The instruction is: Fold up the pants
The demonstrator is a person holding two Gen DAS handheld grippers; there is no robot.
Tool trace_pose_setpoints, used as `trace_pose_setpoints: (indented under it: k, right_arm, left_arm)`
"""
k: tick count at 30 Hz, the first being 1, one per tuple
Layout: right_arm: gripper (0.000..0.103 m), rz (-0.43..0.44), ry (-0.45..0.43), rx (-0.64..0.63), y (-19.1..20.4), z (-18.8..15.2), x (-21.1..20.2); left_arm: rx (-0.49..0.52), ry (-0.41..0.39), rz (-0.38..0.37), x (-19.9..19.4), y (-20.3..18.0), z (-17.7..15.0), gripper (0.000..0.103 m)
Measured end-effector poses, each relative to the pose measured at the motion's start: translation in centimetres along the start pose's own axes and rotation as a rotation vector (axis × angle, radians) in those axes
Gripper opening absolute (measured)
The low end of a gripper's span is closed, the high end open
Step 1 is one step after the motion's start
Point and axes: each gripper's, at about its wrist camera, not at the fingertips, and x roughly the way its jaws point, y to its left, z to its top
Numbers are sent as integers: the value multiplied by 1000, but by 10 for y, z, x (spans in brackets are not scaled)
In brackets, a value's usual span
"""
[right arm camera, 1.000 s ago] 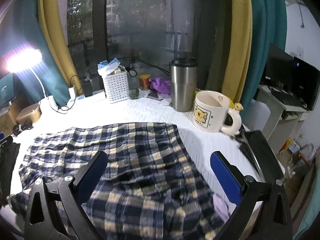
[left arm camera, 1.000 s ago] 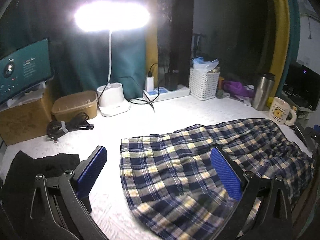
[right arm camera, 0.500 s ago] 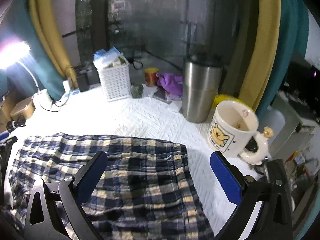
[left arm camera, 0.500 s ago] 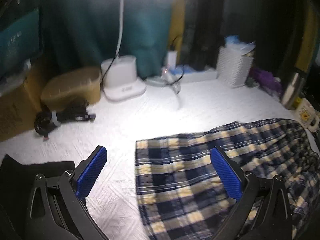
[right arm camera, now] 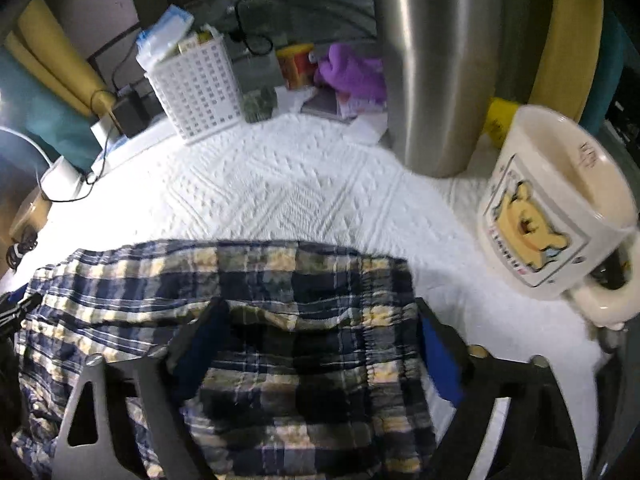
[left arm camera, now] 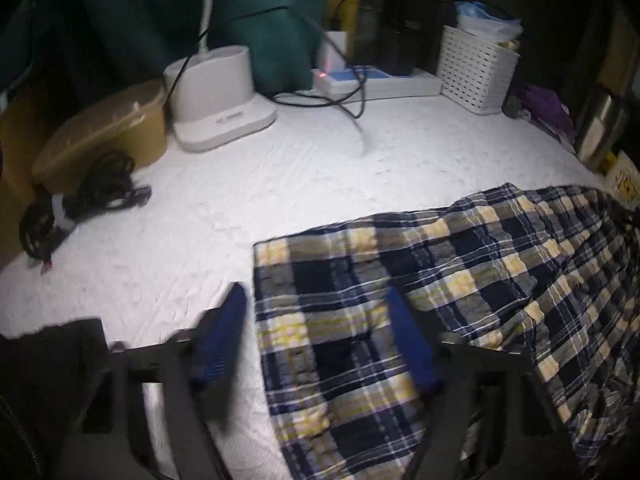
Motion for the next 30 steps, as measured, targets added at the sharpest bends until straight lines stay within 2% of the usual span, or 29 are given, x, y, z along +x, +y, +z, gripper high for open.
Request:
trace_pose_setpoints:
  k: [1, 2, 3, 4, 5, 6, 7, 9, 17, 21, 26, 27, 29, 30]
  right_arm:
    - [87, -6, -1, -9, 2, 0, 1]
    - [85, -12, -4, -19, 3, 0, 2]
    - [74, -22, -10, -26, 4, 1, 2]
    - [67, -48, -17, -34, 5, 2, 2]
    - [45, -75, -26, -32, 3, 2, 1]
    - [28, -68, -28, -20, -3, 2, -2]
    - [27, -49, -31, -3, -8, 2, -3]
    - [18, -50, -51, -4, -9, 3, -8]
    - [16, -128, -153, 23, -17, 15, -32]
    - [14, -168, -141, 38, -30, 18, -28]
    - [14, -215, -81, 20, -32, 15, -9]
    - [14, -220, -76, 19, -31, 15, -8]
    - [14, -225, -71, 25, -30, 17, -9]
    - [14, -226, -71, 23, -30, 18, -10]
  left_arm:
    - [13, -7, -5, 0, -2, 1, 36]
    - [24, -6, -28, 1, -5, 2, 16]
    - [46, -2, -48, 2, -9, 4, 7]
    - [67, -2, -43, 3, -12, 5, 6]
    - [88, -5, -34, 3, -15, 7, 4]
    - [102, -6, -36, 4, -17, 9, 3]
    - [101, -12, -44, 4, -16, 11, 2]
    - [100, -37, -56, 1, -15, 23, 2]
    - [141, -110, -40, -1, -14, 73, 2]
    - [157, -108, -34, 7, -16, 86, 2]
    - [163, -10, -16, 40, -14, 76, 3]
    - [156, 17, -12, 46, -12, 72, 8]
    - [142, 56, -22, 47, -8, 68, 8]
    - [133, 60, -25, 43, -7, 67, 13]
